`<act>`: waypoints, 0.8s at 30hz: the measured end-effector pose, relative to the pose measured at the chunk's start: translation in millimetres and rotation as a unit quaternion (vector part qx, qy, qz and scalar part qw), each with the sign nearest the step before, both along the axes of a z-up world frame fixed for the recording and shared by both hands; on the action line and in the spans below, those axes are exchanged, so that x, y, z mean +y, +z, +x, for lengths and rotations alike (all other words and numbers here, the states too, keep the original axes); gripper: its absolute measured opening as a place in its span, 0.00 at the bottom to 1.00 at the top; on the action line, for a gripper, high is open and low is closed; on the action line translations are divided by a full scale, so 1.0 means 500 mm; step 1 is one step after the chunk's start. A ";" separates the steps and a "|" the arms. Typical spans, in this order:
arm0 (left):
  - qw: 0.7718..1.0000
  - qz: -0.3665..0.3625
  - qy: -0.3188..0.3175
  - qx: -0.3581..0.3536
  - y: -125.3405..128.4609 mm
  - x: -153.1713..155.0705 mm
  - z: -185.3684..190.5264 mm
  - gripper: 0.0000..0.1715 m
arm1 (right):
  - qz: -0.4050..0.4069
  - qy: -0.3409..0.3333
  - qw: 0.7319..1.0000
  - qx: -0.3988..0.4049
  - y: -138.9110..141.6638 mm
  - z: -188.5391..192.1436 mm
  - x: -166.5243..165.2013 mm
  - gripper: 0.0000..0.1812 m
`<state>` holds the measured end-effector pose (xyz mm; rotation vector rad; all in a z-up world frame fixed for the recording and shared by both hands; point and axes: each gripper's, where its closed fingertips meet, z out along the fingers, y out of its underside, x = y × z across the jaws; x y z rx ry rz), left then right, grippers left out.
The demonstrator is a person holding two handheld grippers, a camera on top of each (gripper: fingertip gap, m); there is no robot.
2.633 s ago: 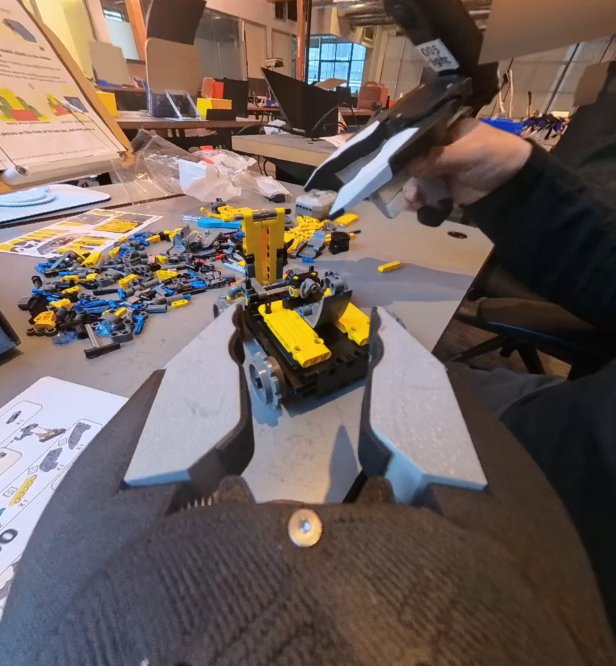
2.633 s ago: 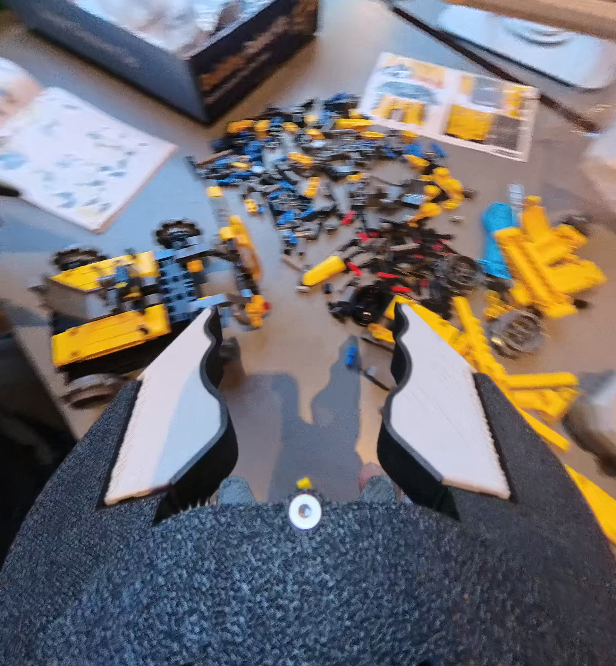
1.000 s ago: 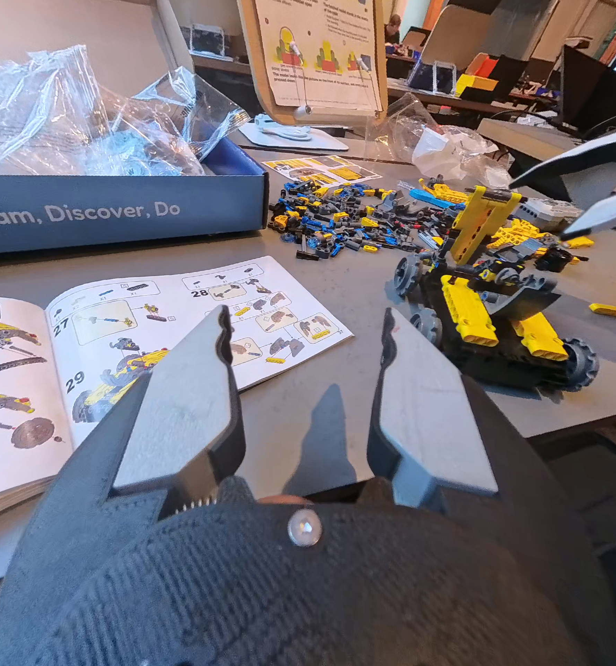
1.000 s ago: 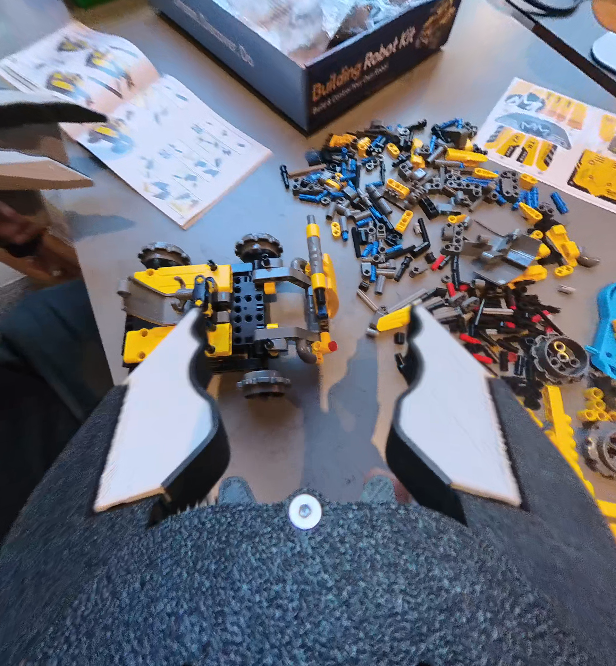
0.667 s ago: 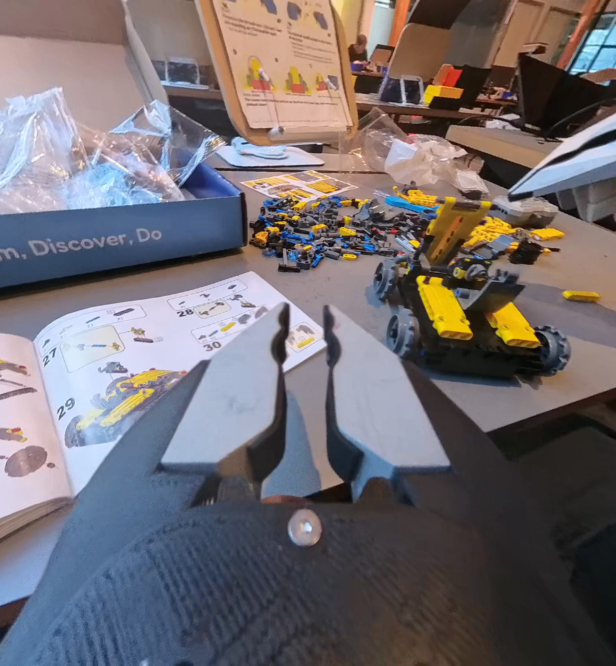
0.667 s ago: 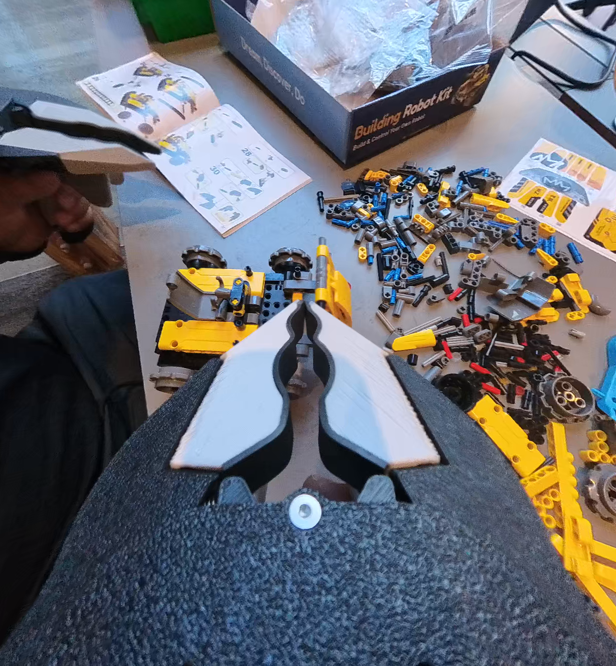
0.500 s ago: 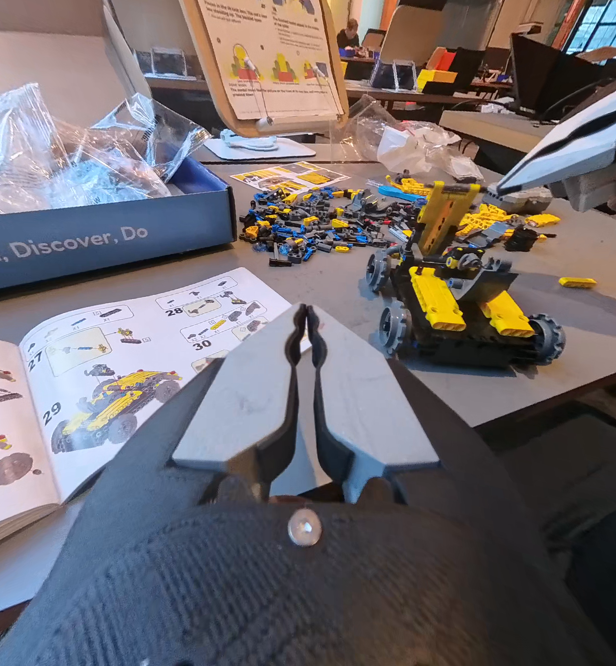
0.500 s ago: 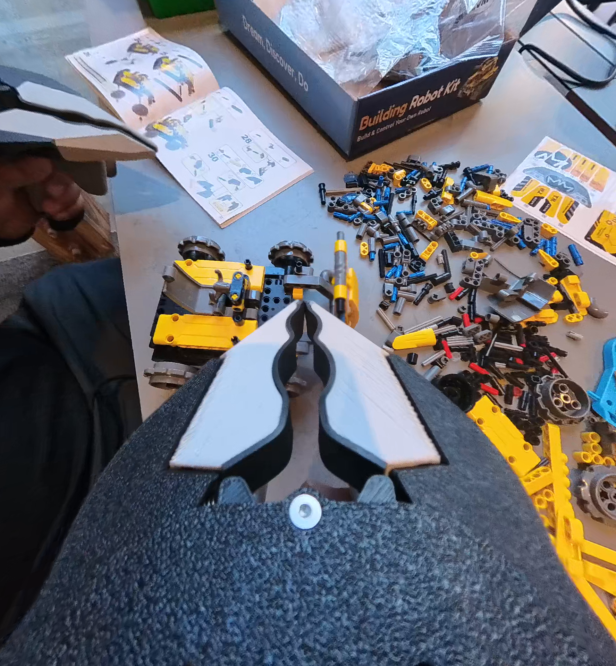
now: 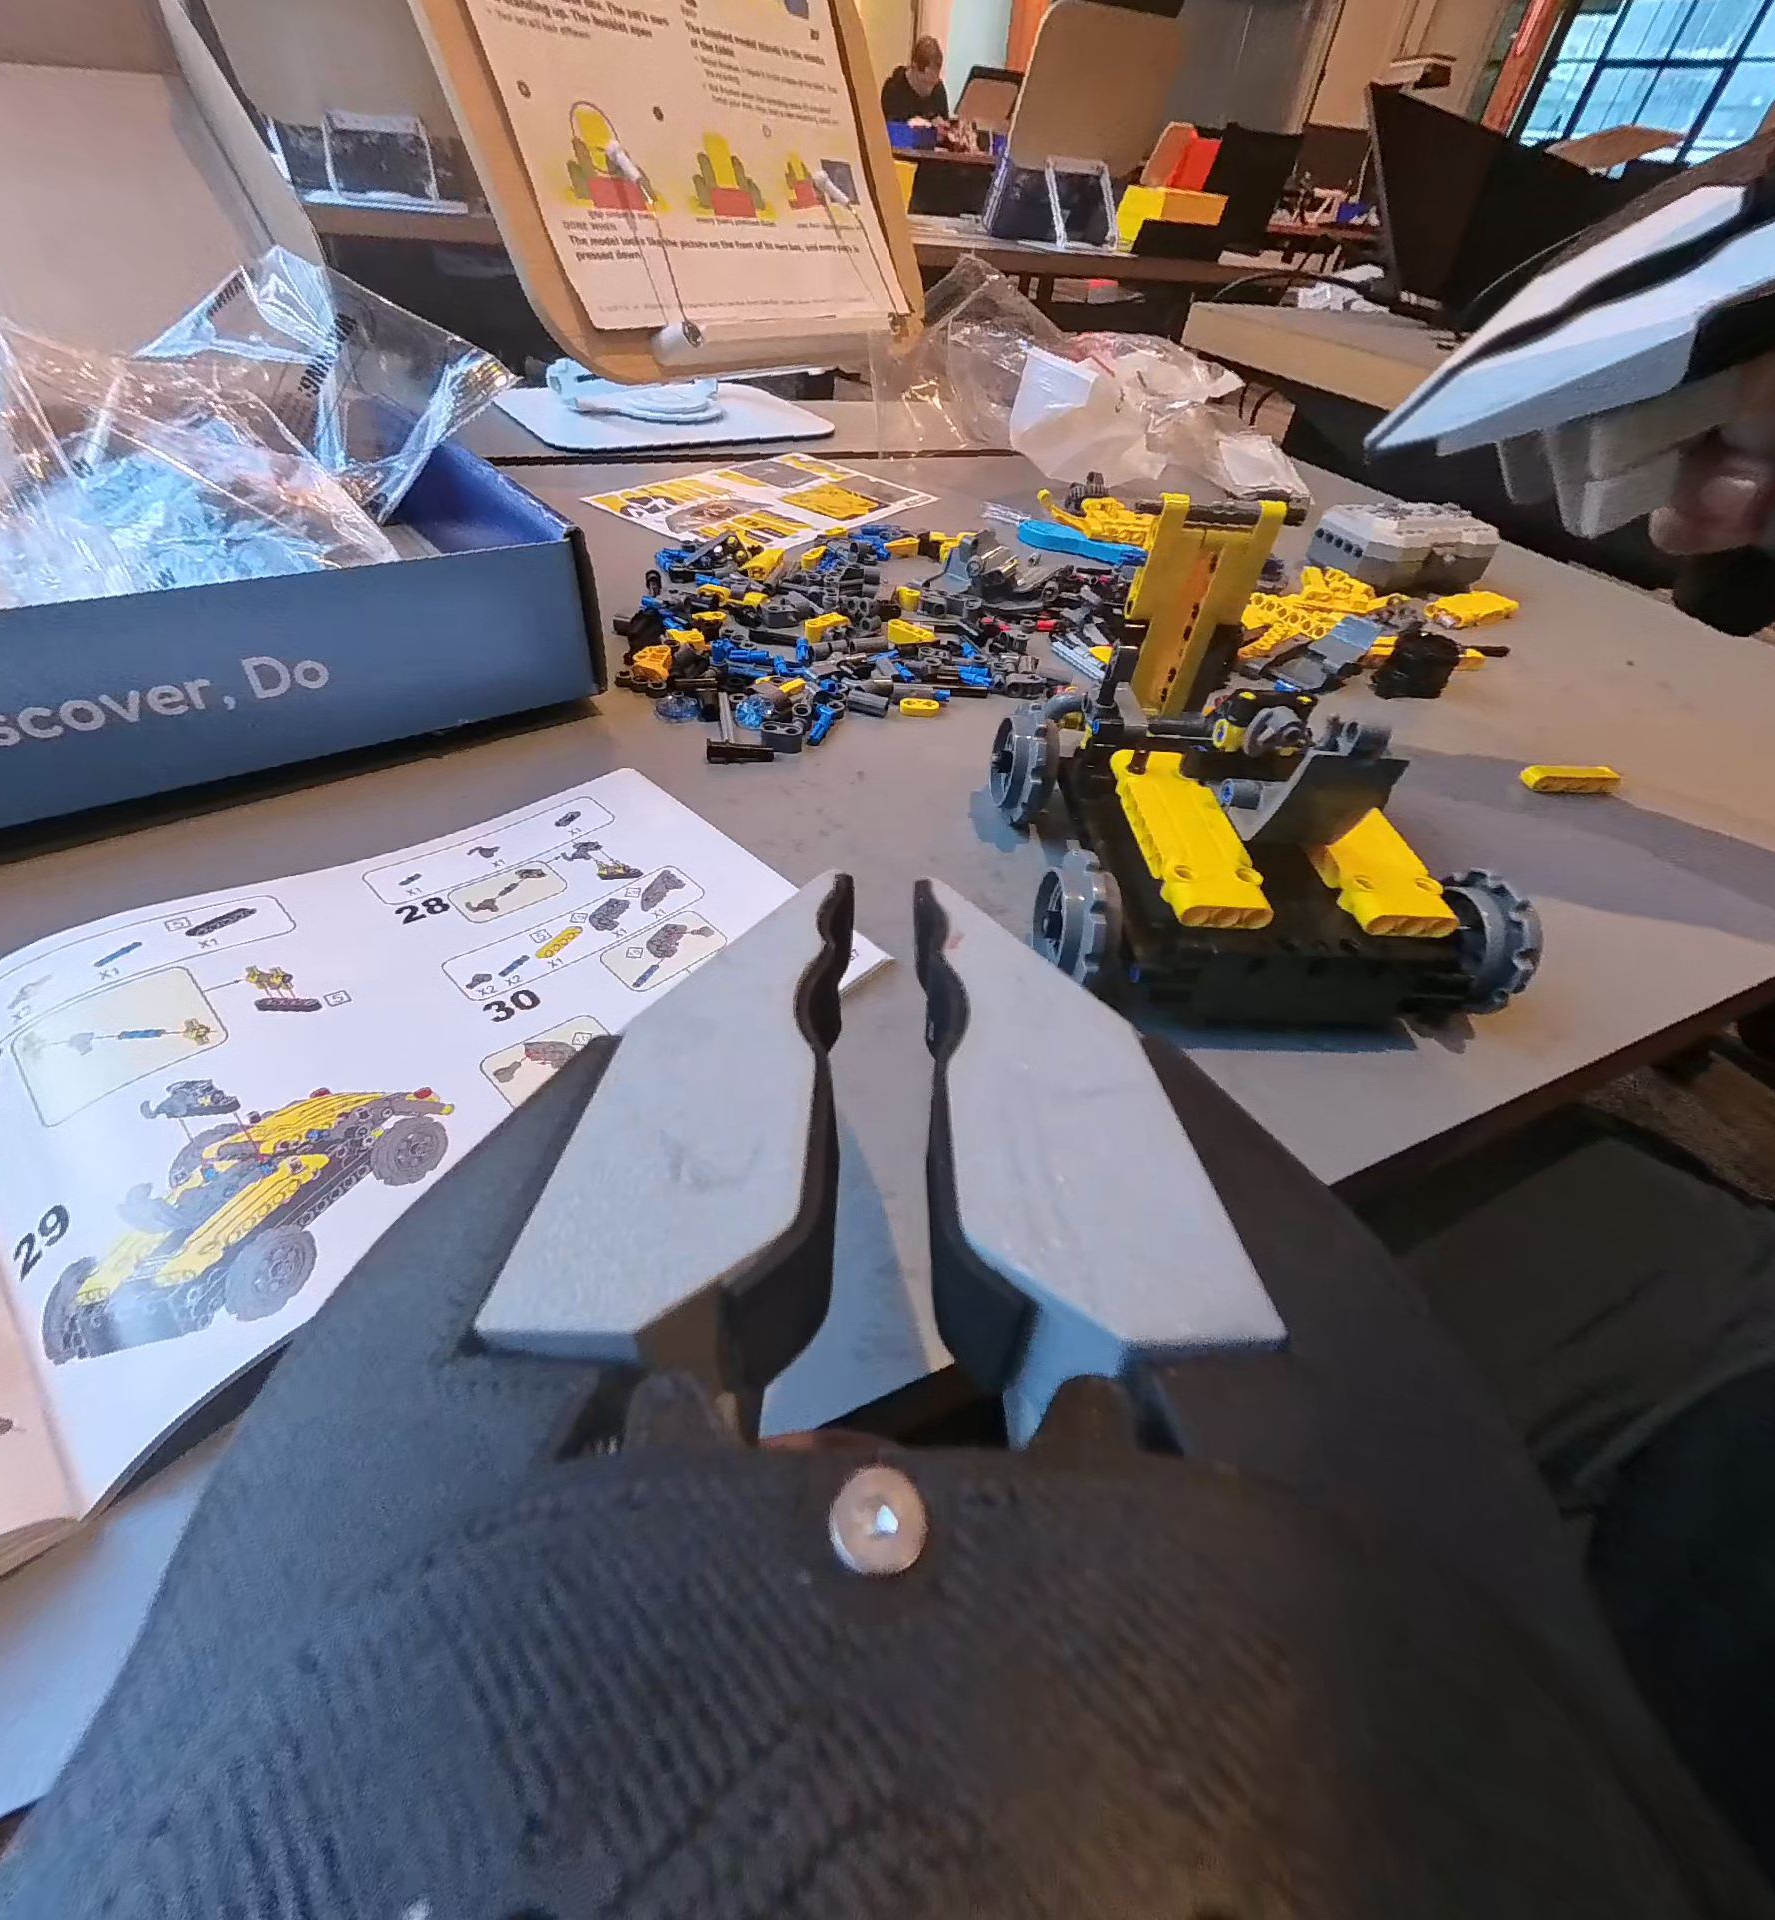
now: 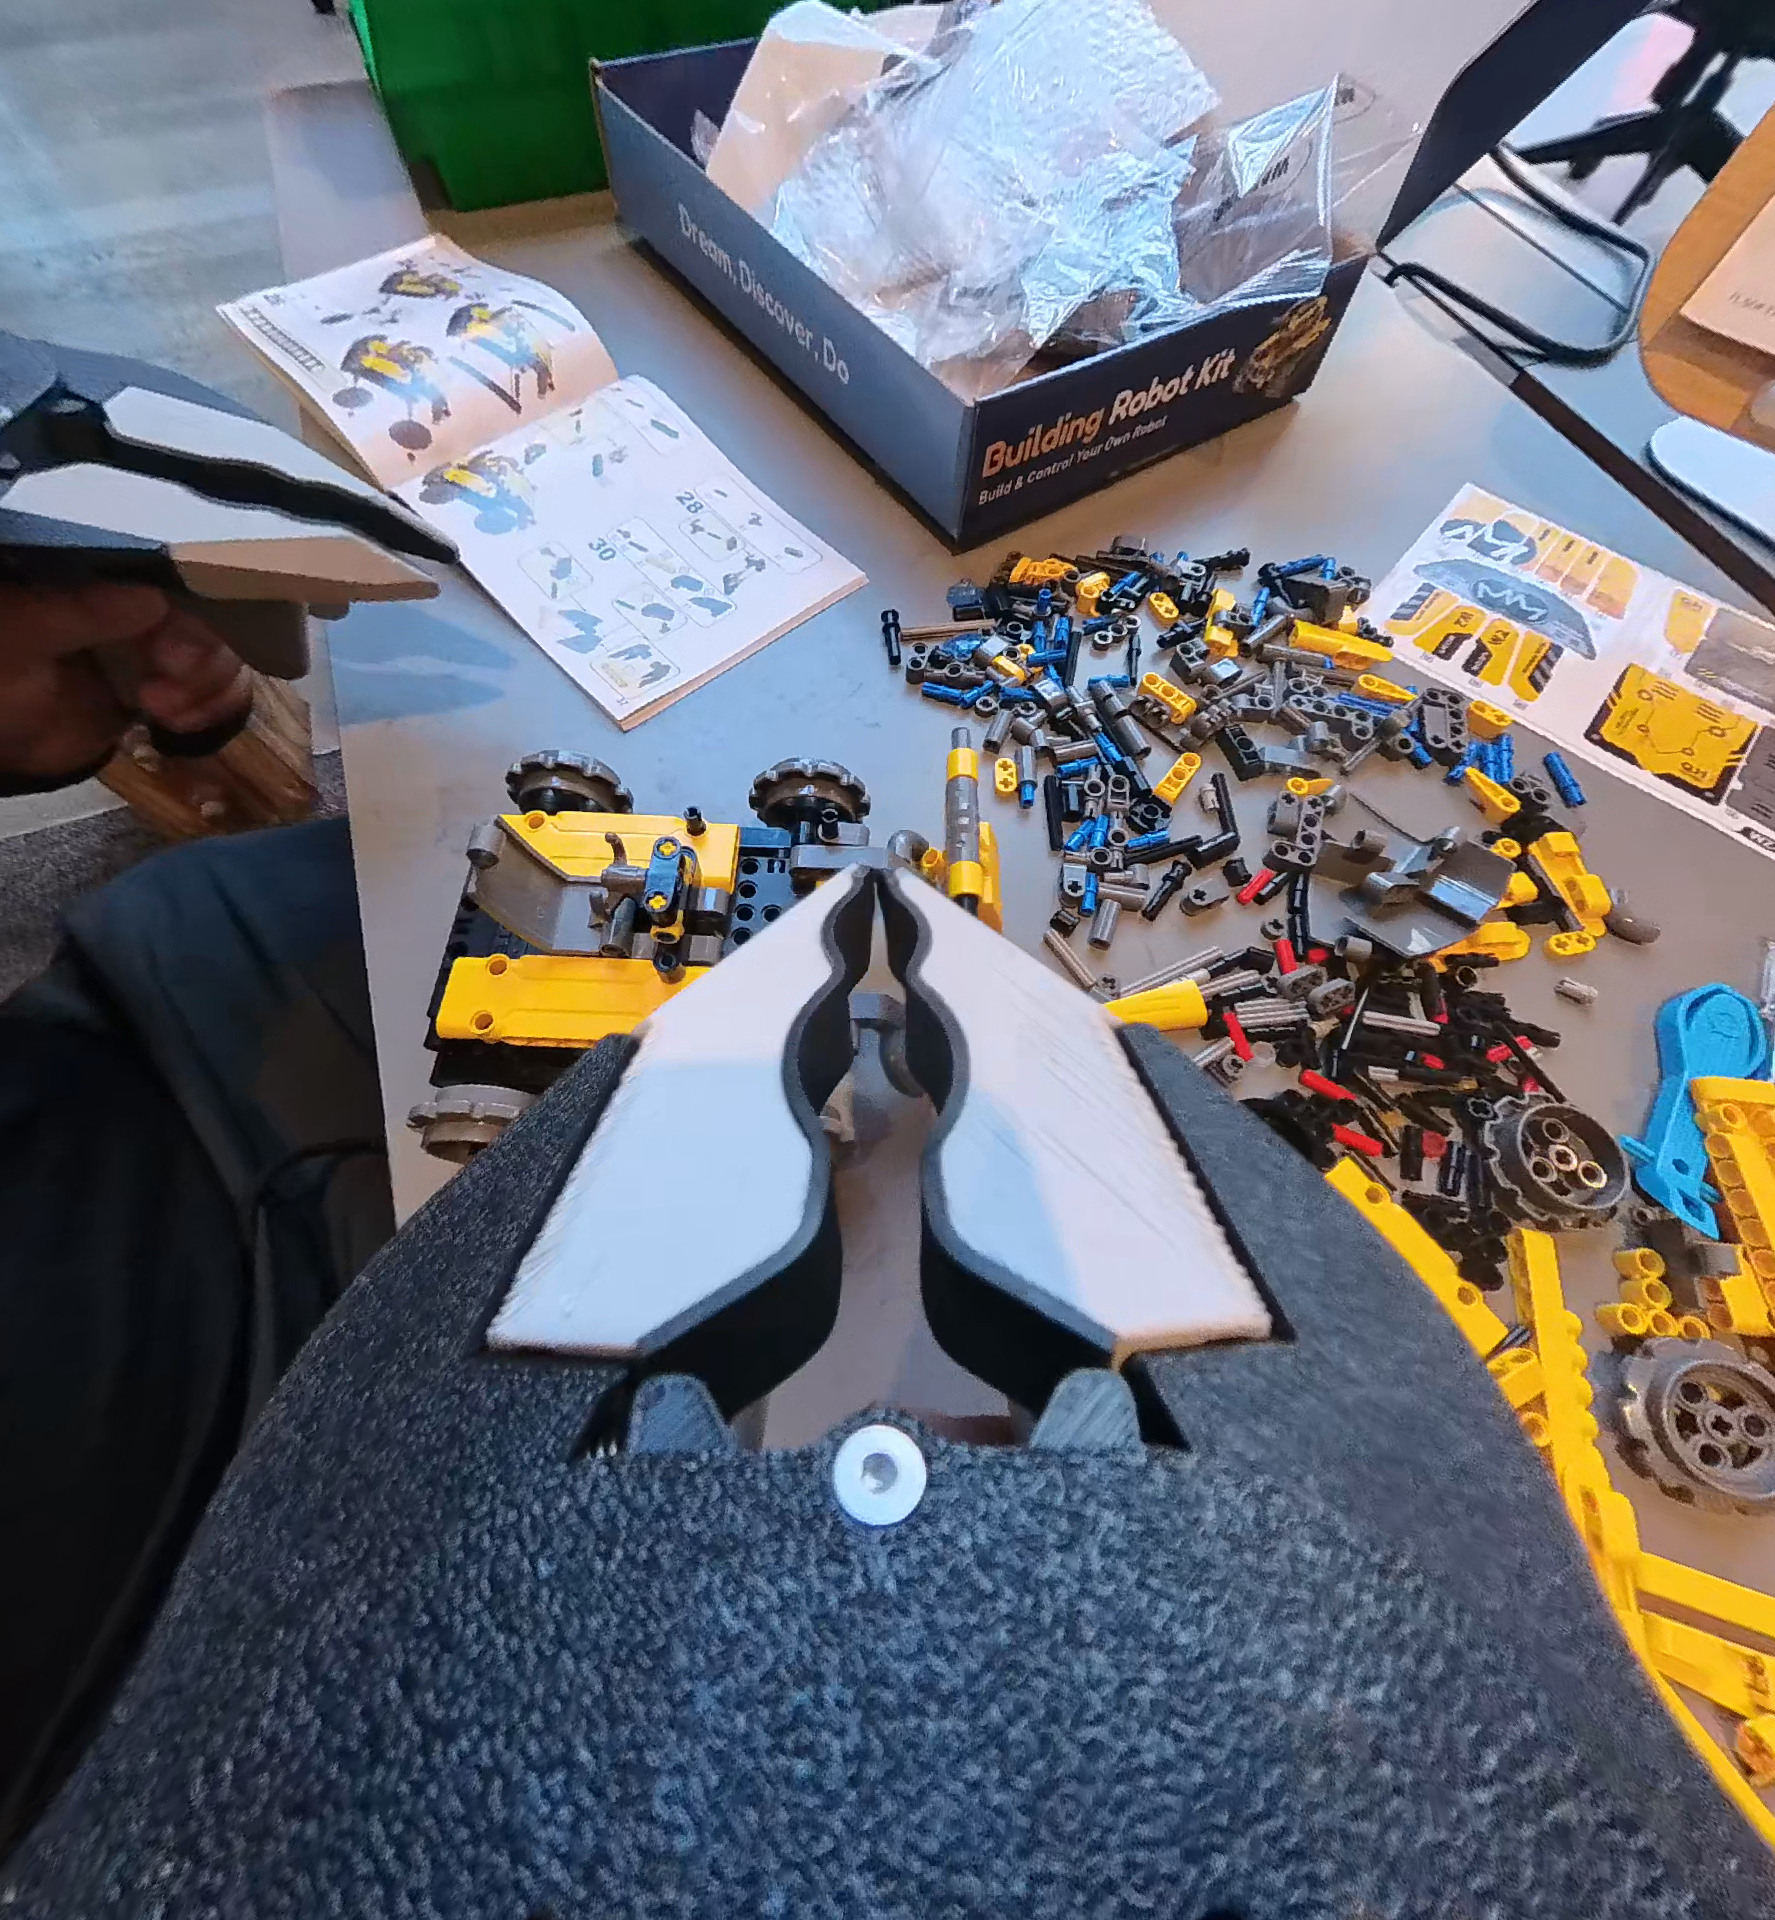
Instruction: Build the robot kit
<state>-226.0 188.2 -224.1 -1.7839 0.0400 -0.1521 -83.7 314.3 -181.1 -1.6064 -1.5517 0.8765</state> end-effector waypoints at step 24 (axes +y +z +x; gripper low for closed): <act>1.000 -0.005 -0.009 -0.003 -0.005 0.002 0.006 0.06 | -0.011 0.000 1.000 0.002 -0.014 -0.007 0.004 0.02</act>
